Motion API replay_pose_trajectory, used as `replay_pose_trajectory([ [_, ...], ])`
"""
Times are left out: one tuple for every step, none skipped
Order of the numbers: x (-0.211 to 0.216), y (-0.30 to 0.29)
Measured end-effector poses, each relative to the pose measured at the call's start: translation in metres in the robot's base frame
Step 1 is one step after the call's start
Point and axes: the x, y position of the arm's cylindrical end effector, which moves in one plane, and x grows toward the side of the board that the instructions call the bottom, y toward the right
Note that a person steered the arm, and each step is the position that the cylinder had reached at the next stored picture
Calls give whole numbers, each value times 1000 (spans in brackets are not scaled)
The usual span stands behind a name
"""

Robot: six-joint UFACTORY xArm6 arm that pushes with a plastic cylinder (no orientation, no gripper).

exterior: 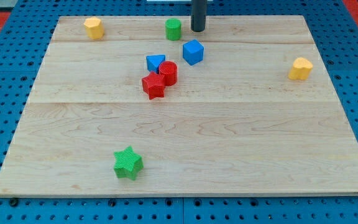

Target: Move the red star parallel to the green circle

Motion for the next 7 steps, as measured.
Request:
replay_pose_trajectory([
  [0,0],
  [-1,-9],
  [-3,-26],
  [-1,9],
  [12,77],
  [88,113],
  [159,70],
])
